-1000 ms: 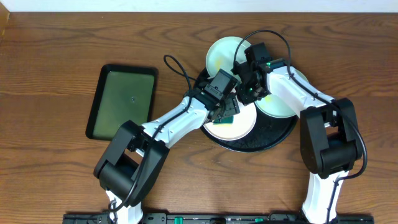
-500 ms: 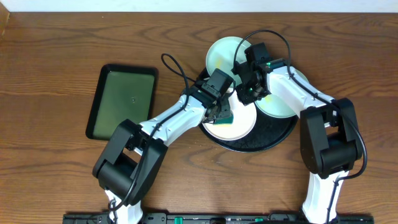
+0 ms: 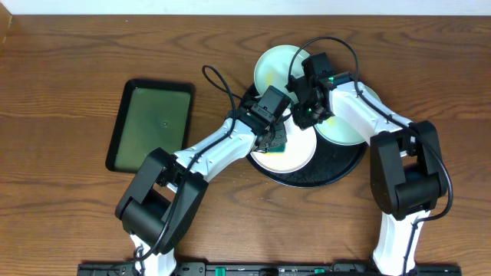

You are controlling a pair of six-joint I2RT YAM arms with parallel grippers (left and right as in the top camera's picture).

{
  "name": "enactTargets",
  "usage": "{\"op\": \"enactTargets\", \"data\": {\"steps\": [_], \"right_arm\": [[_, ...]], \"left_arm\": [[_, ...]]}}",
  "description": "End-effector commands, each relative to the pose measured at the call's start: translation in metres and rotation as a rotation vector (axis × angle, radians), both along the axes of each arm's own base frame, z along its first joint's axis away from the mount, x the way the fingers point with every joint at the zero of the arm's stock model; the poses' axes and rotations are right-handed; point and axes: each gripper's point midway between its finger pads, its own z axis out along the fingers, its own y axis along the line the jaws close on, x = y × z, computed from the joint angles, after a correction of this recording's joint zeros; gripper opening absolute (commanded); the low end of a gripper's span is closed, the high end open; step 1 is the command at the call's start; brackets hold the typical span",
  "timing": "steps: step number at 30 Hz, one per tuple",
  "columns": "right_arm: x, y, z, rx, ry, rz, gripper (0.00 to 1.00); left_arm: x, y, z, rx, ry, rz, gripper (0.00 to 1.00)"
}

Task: Clean dirty plates on tray and stack at the side
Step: 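Scrub the pink plate surface with the sponge in the left gripper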

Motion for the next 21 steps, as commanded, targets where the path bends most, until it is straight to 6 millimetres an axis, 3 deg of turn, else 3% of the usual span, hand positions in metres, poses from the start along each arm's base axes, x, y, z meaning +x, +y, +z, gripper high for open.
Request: {"op": "enactTargets", "data": {"steps": [1,6,12,13,15,16,21], "right_arm": [[0.004,-0.001,0.004,0.000,-0.010,-0.014,0.37],[0.003,0.003,0.004,0.019,-0.004,-0.010,0.35],[0.005,0.004,0.005,0.030,-0.010,-0.017,0.34],[0.005,0.004,0.005,0.030,-0.009,-0.018,0.34],[0.004,0.004,0.005,0.030,-0.008,-0.018,0.34],[0.004,0.004,0.005,0.030,-0.007,-0.018,0.34],[0.004,0.004,0.005,0.029,-0.006,-0.018,0.34]], "left_arm": [[0.004,0.011,-0.010,0.060,-0.014,0.021,0.08],[-0.004,0.003,-0.015,0.055,0.008,-0.002,0.08],[-0.014,-0.024,-0.011,-0.007,0.004,-0.060,0.08],[-0.014,-0.024,-0.011,-0.008,0.002,-0.060,0.10],[-0.012,-0.023,-0.011,0.002,-0.007,-0.054,0.43],[-0.010,-0.020,-0.011,0.015,-0.016,-0.047,0.53],[-0.007,-0.015,-0.012,0.047,-0.037,-0.039,0.55]]}}
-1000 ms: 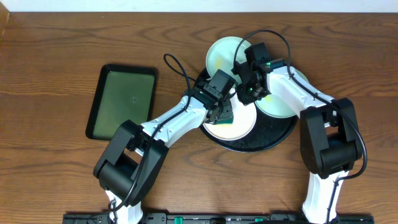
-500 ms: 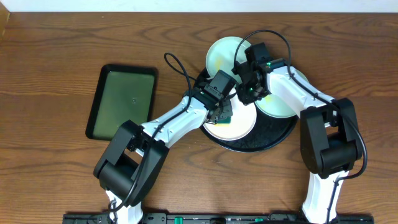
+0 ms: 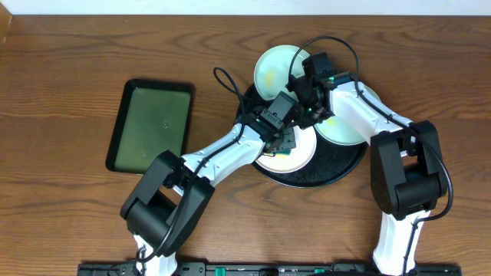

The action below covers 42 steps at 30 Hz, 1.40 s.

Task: Clean dirty plates on tray and stack at the side
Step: 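Scrub the pink plate surface with the sponge in the left gripper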

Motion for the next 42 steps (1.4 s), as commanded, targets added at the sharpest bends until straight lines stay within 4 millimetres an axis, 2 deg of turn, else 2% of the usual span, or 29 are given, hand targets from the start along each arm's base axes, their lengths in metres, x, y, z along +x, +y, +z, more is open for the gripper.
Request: {"op": "enactTargets", "data": {"steps": [1,4,7,9,14,17,21,25,29,30,34,36,39,42], "right_arm": [[0.003,0.003,0.005,0.020,-0.004,-0.016,0.34],[0.003,0.002,0.005,0.020,-0.004,-0.016,0.34],[0.003,0.002,0.005,0.020,-0.004,-0.016,0.34],[0.003,0.002,0.005,0.020,-0.004,-0.016,0.34],[0.003,0.002,0.005,0.020,-0.003,-0.017,0.26],[0.003,0.002,0.005,0.020,-0.004,-0.018,0.25],[0.004,0.003,0.005,0.023,-0.005,-0.028,0.25],[0.003,0.002,0.005,0.022,-0.002,-0.028,0.25],[0.003,0.002,0.005,0.022,-0.002,-0.031,0.14],[0.003,0.002,0.005,0.022,-0.001,-0.031,0.03],[0.003,0.002,0.004,0.022,0.000,-0.032,0.01],[0.002,0.002,0.004,0.021,0.005,-0.036,0.01],[0.001,0.001,0.004,0.019,0.011,-0.039,0.01],[0.001,0.002,0.004,0.019,0.011,-0.039,0.01]], "left_arm": [[0.000,0.007,-0.012,0.047,0.004,0.008,0.49],[0.000,0.007,-0.012,0.047,0.004,0.008,0.28],[0.000,0.007,-0.012,0.047,0.004,0.008,0.19],[-0.002,0.008,-0.013,0.053,0.011,0.008,0.08],[-0.009,0.003,-0.010,0.016,0.048,-0.006,0.08],[-0.015,-0.009,0.006,-0.066,0.067,-0.015,0.07],[-0.016,-0.014,0.024,-0.125,0.075,0.049,0.07],[-0.019,-0.015,0.016,-0.107,0.084,0.073,0.07],[-0.017,0.002,-0.007,0.055,0.025,0.110,0.07],[-0.015,0.013,-0.015,0.123,0.007,0.129,0.07],[-0.008,0.046,-0.022,0.283,-0.041,0.184,0.07],[-0.002,0.070,-0.020,0.390,-0.089,0.224,0.07],[0.003,0.094,-0.013,0.471,-0.110,0.251,0.07],[0.008,0.099,-0.003,0.458,-0.123,0.269,0.08]]}}
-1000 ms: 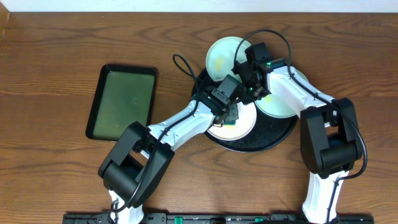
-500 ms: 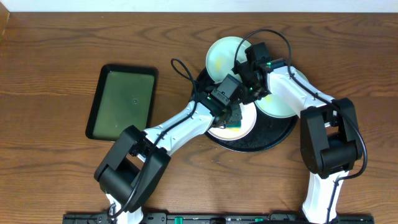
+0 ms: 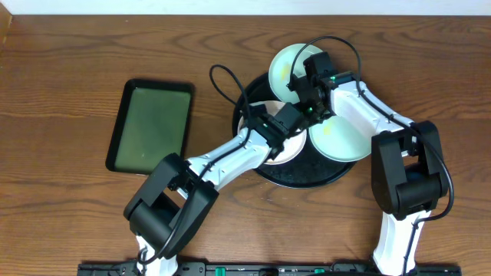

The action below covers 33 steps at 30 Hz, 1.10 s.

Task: Clean dirty plates on tray and stack at the side
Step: 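Scrub the pink plate surface with the sponge in the left gripper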

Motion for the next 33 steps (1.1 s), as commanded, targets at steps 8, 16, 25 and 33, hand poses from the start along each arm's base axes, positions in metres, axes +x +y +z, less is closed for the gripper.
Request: {"op": "enactTargets", "data": {"steps": [8,16,25,33], "right_arm": [[0.003,0.003,0.004,0.005,-0.009,-0.007,0.01],[0.003,0.003,0.004,0.006,-0.008,-0.010,0.01],[0.002,0.003,0.003,0.004,-0.003,-0.010,0.01],[-0.001,0.002,0.003,0.000,0.007,-0.010,0.01]], "left_arm": [[0.023,0.024,0.045,-0.016,-0.128,0.069,0.07],[0.023,-0.047,0.031,-0.335,-0.036,-0.047,0.07],[0.033,-0.038,-0.012,-0.276,-0.014,-0.002,0.07],[0.043,0.031,-0.026,0.002,-0.061,0.118,0.07]]}}
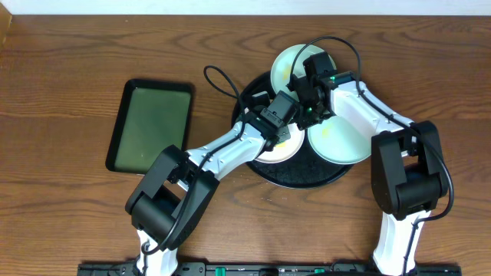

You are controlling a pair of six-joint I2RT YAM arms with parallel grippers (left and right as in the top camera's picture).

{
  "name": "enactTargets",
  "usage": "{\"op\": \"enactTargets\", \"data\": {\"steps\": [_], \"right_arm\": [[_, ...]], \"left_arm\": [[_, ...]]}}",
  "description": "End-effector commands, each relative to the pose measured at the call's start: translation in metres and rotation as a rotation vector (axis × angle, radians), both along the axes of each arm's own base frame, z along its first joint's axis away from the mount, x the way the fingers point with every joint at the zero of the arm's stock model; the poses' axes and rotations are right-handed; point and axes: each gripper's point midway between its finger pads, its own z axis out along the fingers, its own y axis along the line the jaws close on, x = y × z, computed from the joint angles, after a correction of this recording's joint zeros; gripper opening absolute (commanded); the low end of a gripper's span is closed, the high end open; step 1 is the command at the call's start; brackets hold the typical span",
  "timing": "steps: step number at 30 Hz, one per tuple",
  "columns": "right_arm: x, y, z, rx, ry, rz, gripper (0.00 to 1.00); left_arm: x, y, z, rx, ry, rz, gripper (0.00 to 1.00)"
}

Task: Clean dirty plates on tray and stack at the side
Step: 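Scrub the pink plate surface with the sponge in the left gripper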

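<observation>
A round black tray point(337, 170) holds three pale plates. The middle plate point(268, 156) lies under my left gripper point(282, 132), which is shut on a sponge point(285, 139); only a sliver of the sponge peeps out against the plate's face. My right gripper point(307, 116) reaches in from the right and is shut on that plate's far right rim. A second plate point(285, 63) hangs over the tray's back edge. The third plate point(341, 139) lies on the tray's right side, partly under the right arm.
An oblong green tray with a black rim point(149, 126) lies on the wooden table to the left. The left arm's cable point(219, 77) loops up over the table behind the round tray.
My left gripper with the sponge has moved a little up and to the right on the middle plate. The plates, the tray and my right gripper stay where they were.
At first my left gripper held the dark sponge on the left of the middle plate, with my right gripper at its far rim. Then the sponge sat further right. Later the plates lay shifted on the tray, and the sponge is still on the middle plate.
</observation>
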Motion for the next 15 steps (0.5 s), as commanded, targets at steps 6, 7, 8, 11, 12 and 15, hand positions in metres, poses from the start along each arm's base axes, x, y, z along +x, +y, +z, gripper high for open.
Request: {"op": "enactTargets", "data": {"steps": [6,7,8,11,12,15], "right_arm": [[0.001,-0.001,0.003,-0.013,-0.005,-0.004,0.01],[0.002,-0.001,0.003,-0.013,-0.005,-0.004,0.01],[0.002,-0.001,0.003,-0.013,-0.006,-0.004,0.01],[0.002,-0.001,0.003,-0.013,-0.006,-0.004,0.01],[0.002,-0.001,0.003,-0.013,-0.005,-0.004,0.01],[0.001,-0.001,0.003,-0.013,-0.005,-0.003,0.01]], "left_arm": [[0.007,0.126,-0.004,0.451,-0.013,0.217,0.07],[0.008,0.130,0.001,0.459,-0.019,0.223,0.07],[0.009,0.131,0.004,0.456,-0.025,0.219,0.07],[0.013,0.126,0.017,0.420,-0.055,0.220,0.08],[0.013,0.122,0.020,0.395,-0.059,0.214,0.07],[0.014,0.092,0.022,0.246,-0.032,0.132,0.08]]}}
